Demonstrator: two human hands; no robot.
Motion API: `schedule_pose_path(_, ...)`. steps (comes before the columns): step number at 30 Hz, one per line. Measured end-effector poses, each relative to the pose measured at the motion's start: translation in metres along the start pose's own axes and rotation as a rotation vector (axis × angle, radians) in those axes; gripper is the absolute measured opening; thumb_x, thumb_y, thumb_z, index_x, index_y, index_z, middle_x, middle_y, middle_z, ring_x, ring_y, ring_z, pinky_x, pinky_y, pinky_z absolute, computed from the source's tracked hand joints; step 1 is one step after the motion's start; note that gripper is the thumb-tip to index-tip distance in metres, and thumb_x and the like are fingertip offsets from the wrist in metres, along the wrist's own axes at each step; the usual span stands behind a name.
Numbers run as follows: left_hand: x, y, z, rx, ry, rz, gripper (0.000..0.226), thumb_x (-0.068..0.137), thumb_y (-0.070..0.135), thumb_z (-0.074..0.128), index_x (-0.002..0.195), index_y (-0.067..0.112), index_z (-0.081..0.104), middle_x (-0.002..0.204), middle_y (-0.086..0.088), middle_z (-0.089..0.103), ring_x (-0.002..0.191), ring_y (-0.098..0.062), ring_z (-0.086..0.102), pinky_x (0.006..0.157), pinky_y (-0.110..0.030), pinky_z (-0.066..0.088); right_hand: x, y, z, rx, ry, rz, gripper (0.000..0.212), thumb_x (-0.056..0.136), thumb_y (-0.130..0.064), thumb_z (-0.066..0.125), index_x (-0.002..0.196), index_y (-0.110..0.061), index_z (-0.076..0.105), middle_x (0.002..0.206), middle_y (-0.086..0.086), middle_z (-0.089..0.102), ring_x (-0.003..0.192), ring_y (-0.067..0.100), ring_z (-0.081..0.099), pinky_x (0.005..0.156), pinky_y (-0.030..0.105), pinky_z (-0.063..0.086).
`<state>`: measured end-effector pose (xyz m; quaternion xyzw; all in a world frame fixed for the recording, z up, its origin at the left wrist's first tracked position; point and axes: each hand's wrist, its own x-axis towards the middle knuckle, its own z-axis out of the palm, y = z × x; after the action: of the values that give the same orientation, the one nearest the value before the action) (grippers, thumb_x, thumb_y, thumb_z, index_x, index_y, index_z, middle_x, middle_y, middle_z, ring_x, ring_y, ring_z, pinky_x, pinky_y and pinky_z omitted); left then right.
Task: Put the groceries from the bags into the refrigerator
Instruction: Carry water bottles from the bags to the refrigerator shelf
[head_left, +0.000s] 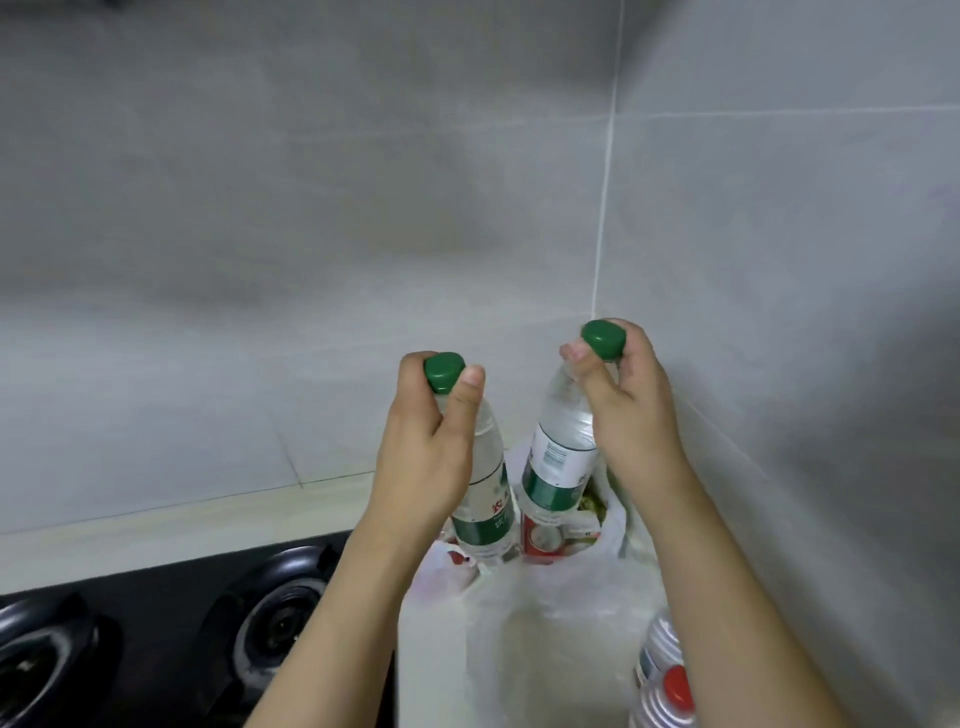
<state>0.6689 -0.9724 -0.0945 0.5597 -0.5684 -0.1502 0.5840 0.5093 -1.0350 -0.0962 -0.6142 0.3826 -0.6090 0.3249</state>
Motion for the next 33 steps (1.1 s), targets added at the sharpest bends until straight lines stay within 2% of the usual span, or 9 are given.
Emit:
schedule_pose_path(3, -0.003, 0.008, -0.024, 0.064, 0.093, 0.036, 0.025, 0.100, 0.040, 0.048, 0.105, 0.016, 0.051, 0.079, 0.008, 0.060, 0.075, 0.003, 0.056, 0.063, -0.011, 0.042, -0.008, -0.015, 0.027, 0.054, 0.058, -0.065, 0.007, 0.094, -0.043, 0.054, 0.101, -0.042, 0.052, 0.100, -0.002, 0.068, 0.098, 0.014, 0.064, 0.094, 0.041, 0.051)
schedule_pose_path(6, -0.013, 0.007, -0.045, 0.110, 0.203, 0.042, 0.024, 0.100, 0.041, 0.048, 0.103, 0.018, 0.051, 0.081, 0.012, 0.061, 0.077, 0.005, 0.058, 0.063, -0.009, 0.041, -0.018, -0.027, 0.049, 0.096, 0.062, -0.090, 0.012, 0.094, -0.044, 0.055, 0.102, -0.035, 0.055, 0.092, -0.003, 0.069, 0.090, 0.013, 0.066, 0.089, 0.046, 0.054)
schedule_pose_path(9, -0.023, 0.010, -0.060, 0.107, 0.339, -0.013, 0.026, 0.099, 0.043, 0.051, 0.100, 0.017, 0.053, 0.077, 0.012, 0.062, 0.074, 0.002, 0.060, 0.060, -0.013, 0.043, -0.022, -0.033, 0.067, 0.094, 0.001, -0.077, 0.029, 0.085, -0.052, 0.061, 0.097, -0.026, 0.058, 0.087, -0.001, 0.069, 0.085, 0.019, 0.067, 0.084, 0.049, 0.054)
schedule_pose_path(12, -0.035, 0.018, -0.072, 0.171, 0.465, -0.054, 0.022, 0.096, 0.040, 0.057, 0.091, 0.018, 0.056, 0.069, 0.011, 0.063, 0.069, 0.000, 0.061, 0.056, -0.014, 0.042, -0.025, -0.038, 0.080, 0.046, -0.075, -0.116, 0.027, 0.083, -0.049, 0.067, 0.091, -0.025, 0.058, 0.083, -0.003, 0.068, 0.081, 0.019, 0.066, 0.079, 0.044, 0.054)
schedule_pose_path(17, -0.055, 0.029, -0.097, 0.309, 0.562, -0.114, 0.026, 0.093, 0.042, 0.058, 0.082, 0.020, 0.053, 0.062, 0.004, 0.064, 0.060, -0.011, 0.059, 0.059, -0.034, 0.048, -0.035, -0.051, 0.102, 0.150, -0.203, -0.119, 0.013, 0.086, -0.030, 0.069, 0.086, -0.027, 0.056, 0.081, 0.003, 0.067, 0.077, 0.024, 0.066, 0.072, 0.038, 0.055)
schedule_pose_path(20, -0.074, 0.034, -0.114, 0.370, 0.662, -0.150, 0.025, 0.093, 0.041, 0.059, 0.079, 0.021, 0.053, 0.068, 0.011, 0.063, 0.062, -0.008, 0.058, 0.057, -0.028, 0.045, -0.051, -0.058, 0.121, 0.217, -0.306, -0.118, 0.012, 0.084, -0.030, 0.068, 0.087, -0.024, 0.057, 0.079, 0.003, 0.067, 0.076, 0.026, 0.066, 0.075, 0.044, 0.055)
schedule_pose_path(24, -0.110, 0.041, -0.132, 0.452, 0.778, -0.186, 0.025, 0.093, 0.040, 0.060, 0.078, 0.021, 0.053, 0.072, 0.014, 0.061, 0.061, -0.007, 0.055, 0.052, -0.019, 0.039, -0.082, -0.070, 0.143, 0.307, -0.435, -0.134, 0.012, 0.082, -0.031, 0.066, 0.086, -0.025, 0.057, 0.080, 0.003, 0.066, 0.079, 0.027, 0.065, 0.076, 0.045, 0.054)
schedule_pose_path(28, -0.149, 0.051, -0.154, 0.501, 0.867, -0.225, 0.026, 0.093, 0.037, 0.061, 0.076, 0.019, 0.053, 0.071, 0.008, 0.062, 0.061, -0.014, 0.054, 0.053, -0.024, 0.039, -0.117, -0.084, 0.163, 0.379, -0.568, -0.134, 0.010, 0.082, -0.032, 0.065, 0.086, -0.027, 0.057, 0.080, 0.003, 0.066, 0.079, 0.029, 0.065, 0.077, 0.047, 0.054)
schedule_pose_path(33, -0.204, 0.072, -0.197, 0.610, 0.985, -0.218, 0.025, 0.094, 0.031, 0.063, 0.075, 0.017, 0.054, 0.068, 0.017, 0.061, 0.059, -0.005, 0.052, 0.052, -0.017, 0.038, -0.174, -0.121, 0.192, 0.467, -0.728, -0.163, 0.010, 0.083, -0.029, 0.066, 0.084, -0.030, 0.056, 0.079, 0.003, 0.066, 0.078, 0.026, 0.065, 0.076, 0.040, 0.054)
